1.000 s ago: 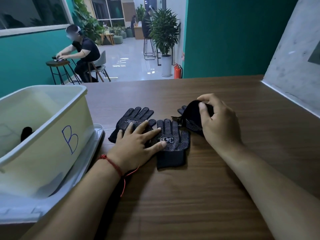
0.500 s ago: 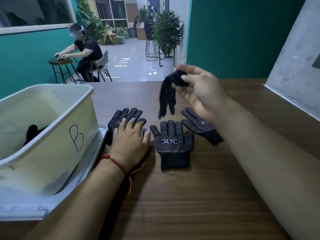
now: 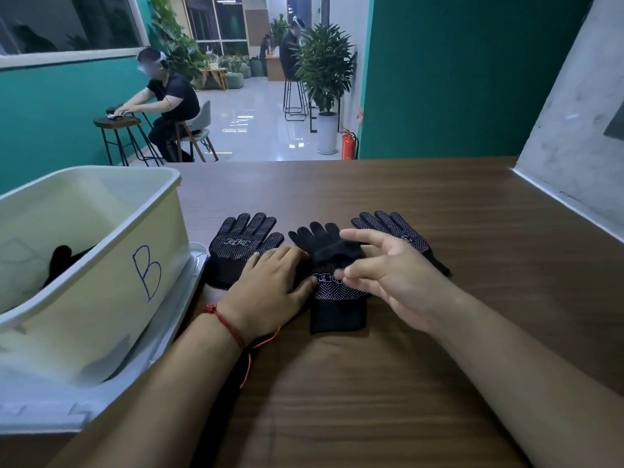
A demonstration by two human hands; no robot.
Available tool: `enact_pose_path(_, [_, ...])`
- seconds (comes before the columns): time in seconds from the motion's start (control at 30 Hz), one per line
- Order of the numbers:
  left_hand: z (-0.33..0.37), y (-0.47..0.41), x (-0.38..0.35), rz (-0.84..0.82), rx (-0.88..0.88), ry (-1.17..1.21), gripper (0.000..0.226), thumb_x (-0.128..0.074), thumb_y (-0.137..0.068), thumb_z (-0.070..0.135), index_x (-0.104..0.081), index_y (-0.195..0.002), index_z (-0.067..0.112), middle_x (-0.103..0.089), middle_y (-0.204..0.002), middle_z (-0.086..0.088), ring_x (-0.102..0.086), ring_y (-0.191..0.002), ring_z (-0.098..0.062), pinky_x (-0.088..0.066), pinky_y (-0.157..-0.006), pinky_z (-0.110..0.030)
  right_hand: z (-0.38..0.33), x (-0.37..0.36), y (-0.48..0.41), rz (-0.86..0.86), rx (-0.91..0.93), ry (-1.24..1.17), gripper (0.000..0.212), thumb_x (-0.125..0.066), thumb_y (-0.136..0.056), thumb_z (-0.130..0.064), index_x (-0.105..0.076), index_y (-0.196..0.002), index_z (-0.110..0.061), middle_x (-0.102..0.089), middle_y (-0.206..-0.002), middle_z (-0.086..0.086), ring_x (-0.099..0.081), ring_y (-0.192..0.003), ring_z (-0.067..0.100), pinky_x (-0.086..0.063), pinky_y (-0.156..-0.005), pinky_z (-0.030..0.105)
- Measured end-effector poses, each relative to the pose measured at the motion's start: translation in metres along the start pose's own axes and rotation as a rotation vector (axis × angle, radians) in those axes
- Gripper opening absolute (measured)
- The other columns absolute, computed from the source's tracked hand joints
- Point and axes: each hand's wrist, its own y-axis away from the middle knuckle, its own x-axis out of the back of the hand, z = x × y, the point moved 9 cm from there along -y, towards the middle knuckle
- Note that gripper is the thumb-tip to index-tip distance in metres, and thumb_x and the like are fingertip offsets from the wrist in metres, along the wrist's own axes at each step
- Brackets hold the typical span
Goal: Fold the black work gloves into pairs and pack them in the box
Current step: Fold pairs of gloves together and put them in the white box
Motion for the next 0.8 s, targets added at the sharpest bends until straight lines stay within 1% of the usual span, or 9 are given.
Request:
enact_pose_path(0.1, [0.003, 0.002, 0.002, -0.024, -0.031, -0.004, 0.067, -0.034, -0.089, 0.082, -0.051, -0.136, 0.037, -0.051, -0.144, 0.018, -0.040, -0.143, -0.010, -0.027, -0.122, -0.048, -0.005, 0.005, 0.004, 0.056, 0.202, 0.513, 0.059, -0.078, -0.082, 0.005, -0.073, -0.126, -0.033, -0.075, -0.103, -0.004, -0.075, -0.078, 0.012, -0.065, -0.087, 0.034])
enact_pose_path(0.2, [0.006, 0.004, -0.006, -0.097, -0.030, -0.041, 0.085, -0.030, -0.081, 0.092, -0.041, -0.148, 0.041, -0.038, -0.158, 0.022, -0.025, -0.154, -0.007, -0.018, -0.127, -0.052, -0.011, 0.001, 0.008, 0.145, 0.446, 1.028, 0.045, -0.083, -0.082, -0.019, -0.072, -0.120, -0.040, -0.069, -0.096, -0.018, -0.066, -0.079, -0.002, -0.051, -0.077, 0.015])
enact_pose_path(0.27, [0.005, 0.004, -0.008, -0.102, -0.005, -0.048, 0.092, -0.029, -0.079, 0.095, -0.037, -0.151, 0.040, -0.035, -0.162, 0.021, -0.021, -0.156, -0.006, -0.016, -0.128, -0.052, -0.014, -0.001, 0.012, 0.202, 0.525, 1.172, 0.031, -0.079, -0.088, -0.033, -0.072, -0.117, -0.043, -0.061, -0.092, -0.018, -0.062, -0.082, 0.001, -0.051, -0.074, 0.027])
enact_pose_path(0.33, [0.003, 0.004, -0.009, -0.089, 0.020, -0.065, 0.097, -0.027, -0.078, 0.098, -0.035, -0.153, 0.037, -0.034, -0.164, 0.019, -0.021, -0.156, -0.007, -0.016, -0.128, -0.050, -0.017, -0.001, 0.013, 0.266, 0.575, 1.229, 0.020, -0.074, -0.093, -0.043, -0.075, -0.113, -0.044, -0.057, -0.091, -0.014, -0.062, -0.087, 0.009, -0.050, -0.070, 0.032])
enact_pose_path(0.43, [0.001, 0.003, -0.009, -0.083, 0.041, -0.084, 0.101, -0.024, -0.077, 0.099, -0.034, -0.155, 0.036, -0.031, -0.166, 0.018, -0.018, -0.157, -0.007, -0.016, -0.129, -0.049, -0.024, -0.002, 0.017, 0.312, 0.659, 1.263, 0.019, -0.077, -0.093, -0.042, -0.080, -0.111, -0.040, -0.053, -0.095, -0.013, -0.057, -0.097, 0.016, -0.051, -0.070, 0.035])
enact_pose_path(0.5, [0.001, 0.003, -0.010, -0.081, 0.047, -0.086, 0.104, -0.023, -0.077, 0.099, -0.034, -0.157, 0.034, -0.030, -0.168, 0.017, -0.015, -0.159, -0.009, -0.015, -0.129, -0.049, -0.029, -0.006, 0.024, 0.325, 0.727, 1.296, 0.021, -0.078, -0.092, -0.038, -0.082, -0.112, -0.036, -0.059, -0.109, -0.013, -0.054, -0.109, 0.020, -0.053, -0.082, 0.040])
enact_pose_path(0.6, [0.002, 0.003, -0.009, -0.079, 0.057, -0.097, 0.108, -0.021, -0.075, 0.098, -0.033, -0.159, 0.032, -0.029, -0.169, 0.015, -0.013, -0.160, -0.010, -0.015, -0.129, -0.049, -0.028, -0.016, 0.028, 0.263, 0.792, 1.333, 0.020, -0.080, -0.090, -0.035, -0.084, -0.110, -0.034, -0.065, -0.135, -0.012, -0.052, -0.130, 0.022, -0.043, -0.105, 0.046])
enact_pose_path(0.7, [0.002, 0.003, -0.008, -0.061, 0.055, -0.103, 0.109, -0.019, -0.074, 0.096, -0.034, -0.158, 0.030, -0.030, -0.169, 0.014, -0.015, -0.160, -0.009, -0.016, -0.128, -0.048, -0.011, -0.021, 0.021, 0.071, 0.685, 1.203, 0.021, -0.077, -0.093, -0.032, -0.083, -0.113, -0.034, -0.071, -0.130, -0.019, -0.061, -0.123, 0.009, -0.050, -0.108, 0.042])
enact_pose_path(0.8, [0.001, 0.003, -0.008, -0.056, 0.062, -0.093, 0.108, -0.021, -0.073, 0.097, -0.035, -0.157, 0.030, -0.032, -0.167, 0.015, -0.015, -0.159, -0.008, -0.016, -0.129, -0.046, -0.008, -0.019, 0.019, 0.013, 0.653, 1.089, 0.021, -0.077, -0.094, -0.026, -0.083, -0.114, -0.030, -0.077, -0.120, -0.019, -0.069, -0.114, 0.001, -0.055, -0.102, 0.033])
